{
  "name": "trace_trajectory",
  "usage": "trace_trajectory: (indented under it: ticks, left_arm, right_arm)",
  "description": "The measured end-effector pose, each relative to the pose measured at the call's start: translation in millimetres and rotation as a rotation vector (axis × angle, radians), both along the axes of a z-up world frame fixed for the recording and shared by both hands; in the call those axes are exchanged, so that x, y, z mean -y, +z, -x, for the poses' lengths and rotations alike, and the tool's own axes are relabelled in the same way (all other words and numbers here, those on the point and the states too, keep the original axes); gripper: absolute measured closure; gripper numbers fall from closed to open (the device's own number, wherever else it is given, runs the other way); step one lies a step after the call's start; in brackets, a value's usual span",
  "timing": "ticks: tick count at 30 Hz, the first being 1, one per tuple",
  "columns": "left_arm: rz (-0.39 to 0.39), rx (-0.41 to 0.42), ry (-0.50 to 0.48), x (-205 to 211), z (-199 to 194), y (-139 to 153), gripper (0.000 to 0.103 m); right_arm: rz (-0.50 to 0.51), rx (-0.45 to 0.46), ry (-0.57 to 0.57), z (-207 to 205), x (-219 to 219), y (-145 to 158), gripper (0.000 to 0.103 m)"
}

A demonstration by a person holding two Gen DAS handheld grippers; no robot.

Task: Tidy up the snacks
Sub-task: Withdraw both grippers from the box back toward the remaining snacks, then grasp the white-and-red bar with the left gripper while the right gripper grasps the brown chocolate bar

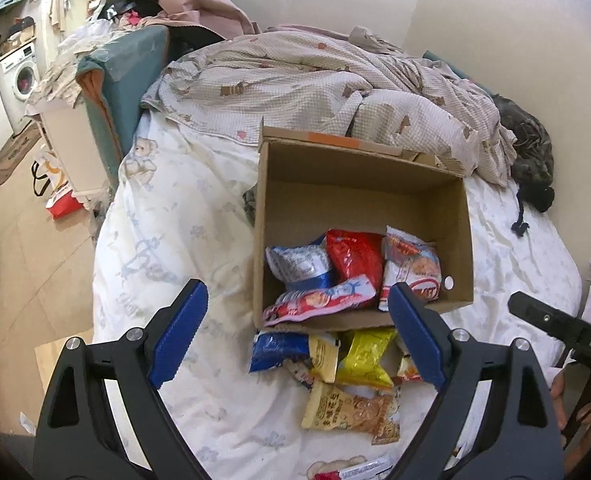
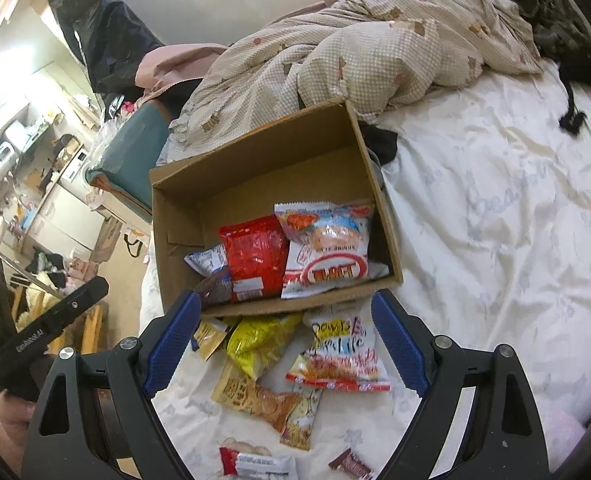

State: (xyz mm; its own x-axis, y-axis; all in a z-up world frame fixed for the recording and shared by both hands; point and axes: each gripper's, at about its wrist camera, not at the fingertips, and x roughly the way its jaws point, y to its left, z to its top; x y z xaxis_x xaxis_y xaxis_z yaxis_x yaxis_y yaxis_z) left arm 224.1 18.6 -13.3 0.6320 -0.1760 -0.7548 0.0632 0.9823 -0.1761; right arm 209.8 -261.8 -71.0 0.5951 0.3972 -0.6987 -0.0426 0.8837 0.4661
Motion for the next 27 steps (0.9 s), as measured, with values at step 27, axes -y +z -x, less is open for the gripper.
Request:
trace_trajectory:
  ticks: [27]
  left_arm:
    - [-0.067,-0.252,-0.102,10.7,50.6,-54.9,0.013]
  right_arm:
    - [0.001,-0.098,-0.041,51.5,8.1,-18.9,0.013]
